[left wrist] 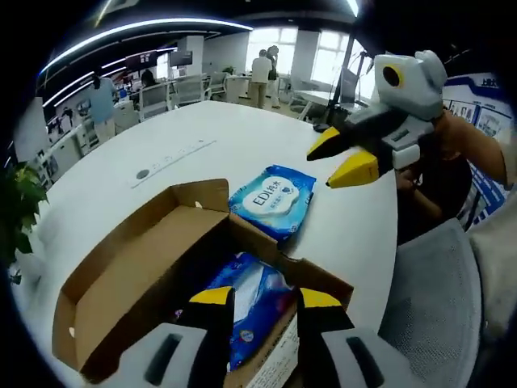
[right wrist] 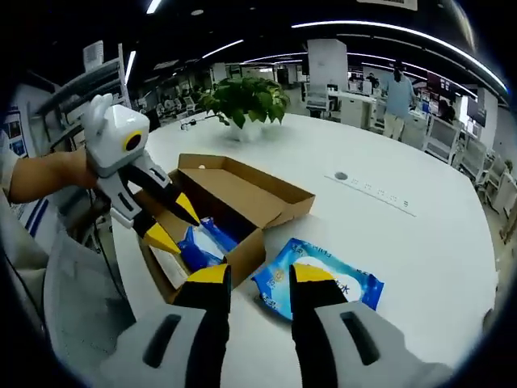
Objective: Operate the shoe box by opening the lid, removing the specified soft item, and placing it in the target area until the item is outside and the box remains undamaged.
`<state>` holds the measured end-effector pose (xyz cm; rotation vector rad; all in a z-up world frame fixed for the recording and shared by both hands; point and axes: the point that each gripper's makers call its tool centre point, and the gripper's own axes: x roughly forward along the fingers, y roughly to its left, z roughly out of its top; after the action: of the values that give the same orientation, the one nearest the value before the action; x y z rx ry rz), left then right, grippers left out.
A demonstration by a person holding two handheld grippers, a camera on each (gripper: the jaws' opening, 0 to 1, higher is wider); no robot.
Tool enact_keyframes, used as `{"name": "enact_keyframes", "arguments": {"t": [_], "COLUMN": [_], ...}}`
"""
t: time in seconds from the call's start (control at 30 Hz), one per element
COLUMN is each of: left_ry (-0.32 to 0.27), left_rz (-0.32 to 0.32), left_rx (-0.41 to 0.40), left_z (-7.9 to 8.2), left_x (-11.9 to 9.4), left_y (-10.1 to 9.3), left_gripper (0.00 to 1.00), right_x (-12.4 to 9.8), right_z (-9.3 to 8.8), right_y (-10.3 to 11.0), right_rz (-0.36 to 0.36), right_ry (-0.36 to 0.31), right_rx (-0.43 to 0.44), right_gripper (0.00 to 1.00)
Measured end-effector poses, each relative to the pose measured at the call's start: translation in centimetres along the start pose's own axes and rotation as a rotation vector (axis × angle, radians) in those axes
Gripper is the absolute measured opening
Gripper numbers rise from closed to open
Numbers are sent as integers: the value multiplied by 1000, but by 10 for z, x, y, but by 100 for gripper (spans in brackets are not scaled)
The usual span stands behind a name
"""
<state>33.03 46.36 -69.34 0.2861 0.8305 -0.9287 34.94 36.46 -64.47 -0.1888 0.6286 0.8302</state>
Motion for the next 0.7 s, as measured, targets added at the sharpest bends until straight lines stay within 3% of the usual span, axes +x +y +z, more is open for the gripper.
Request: {"name": "enact_keyframes", "arguments": {"t": [0.47, 0.7], "left_ry": [131, 154], "left_rz": [-37, -38], "left_rx": [63, 70], "left_z": [-34, -43], "left_x": [20, 24], "left_y": [13, 18], "left_gripper": [26, 14], "right_x": [30, 52], "right_z": [9, 9], "right_y": [21, 34], "right_rz": [66, 103], "right_ry": [43, 75], "right_rx": [-88, -125], "right_gripper": [26, 26]}}
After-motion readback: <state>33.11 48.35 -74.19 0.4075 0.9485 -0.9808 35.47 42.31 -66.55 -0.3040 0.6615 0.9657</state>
